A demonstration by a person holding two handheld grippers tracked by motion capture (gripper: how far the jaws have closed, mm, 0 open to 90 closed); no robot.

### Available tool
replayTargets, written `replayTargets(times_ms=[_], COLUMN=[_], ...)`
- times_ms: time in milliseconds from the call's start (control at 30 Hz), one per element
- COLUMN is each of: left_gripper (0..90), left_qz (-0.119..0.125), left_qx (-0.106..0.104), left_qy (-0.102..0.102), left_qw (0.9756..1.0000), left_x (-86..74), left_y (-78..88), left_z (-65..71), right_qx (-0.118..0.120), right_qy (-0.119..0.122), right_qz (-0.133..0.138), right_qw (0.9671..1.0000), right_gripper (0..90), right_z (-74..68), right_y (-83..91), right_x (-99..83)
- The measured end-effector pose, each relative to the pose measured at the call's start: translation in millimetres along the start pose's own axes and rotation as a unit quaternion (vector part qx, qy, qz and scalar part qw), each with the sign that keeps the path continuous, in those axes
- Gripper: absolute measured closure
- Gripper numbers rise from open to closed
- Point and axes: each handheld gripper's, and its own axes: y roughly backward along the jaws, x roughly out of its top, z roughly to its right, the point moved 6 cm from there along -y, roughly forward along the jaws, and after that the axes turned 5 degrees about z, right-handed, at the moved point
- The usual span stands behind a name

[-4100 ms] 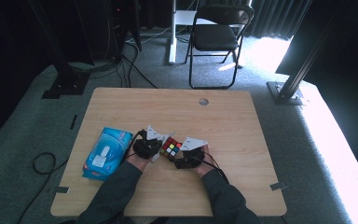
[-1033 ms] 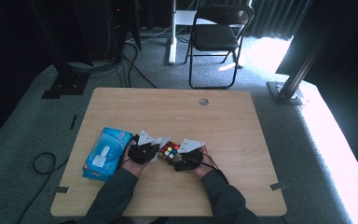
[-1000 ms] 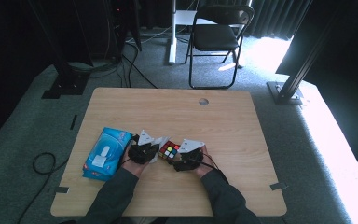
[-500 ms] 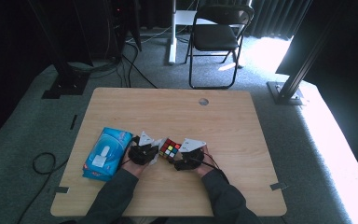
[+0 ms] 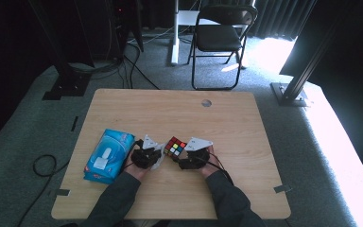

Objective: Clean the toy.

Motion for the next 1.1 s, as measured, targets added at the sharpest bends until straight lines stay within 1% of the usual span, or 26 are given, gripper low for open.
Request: replayTargets(times_ms=[33, 133, 233, 533, 700, 733, 933, 967, 1067, 1100], left_gripper=[87.8, 87.8, 87.7, 87.8, 87.8, 87.8, 87.7, 87.7, 86.6, 86.0], left_qz=[-0.001, -0.007, -0.008, -0.009, -0.006, -0.005, -0.002, -0.003, -0.013, -0.013], left_qx=[-0.002, -0.004, -0.008, -0.015, -0.021, -0.023, -0.03, -0.028, -0.016, -0.016], left_qy=[0.0, -0.007, -0.014, -0.035, -0.043, -0.05, -0.064, -0.068, -0.079, -0.079], left_qw=[1.0, 0.9999, 0.9998, 0.9992, 0.9988, 0.9985, 0.9975, 0.9973, 0.9967, 0.9967], left_x=[-0.5, -2.6, -4.2, -5.2, -4.1, -3.7, -3.5, -3.7, -5.4, -5.4], left_y=[-0.7, -3.9, -7.5, -10.4, -10.2, -10.4, -11.9, -12.3, -13.0, -13.0], left_z=[0.5, 3.9, 9.2, 19.0, 23.3, 26.3, 34.7, 35.4, 33.8, 33.8], right_qx=[-0.002, -0.001, -0.001, -0.001, -0.001, -0.001, -0.002, -0.003, -0.006, -0.006], right_qy=[0.001, -0.009, -0.009, -0.012, -0.011, -0.011, -0.013, -0.012, -0.013, -0.013], right_qz=[0.002, 0.011, 0.014, 0.011, 0.01, 0.009, 0.008, 0.007, 0.005, 0.005], right_qw=[1.0, 0.9999, 0.9999, 0.9999, 0.9999, 0.9999, 0.9999, 0.9999, 0.9999, 0.9999], right_gripper=[34.0, 33.9, 33.9, 33.9, 33.9, 34.0, 34.0, 33.9, 34.0, 34.0], right_z=[0.9, 1.7, 1.6, 0.7, 0.5, 0.5, 0.7, 1.0, 2.1, 2.1], right_y=[0.4, 2.4, 3.3, 1.5, 0.7, 0.6, -0.3, -0.2, 0.0, 0.0], right_x=[0.8, 4.1, 6.1, 5.0, 4.5, 4.3, 3.3, 3.2, 2.5, 2.5])
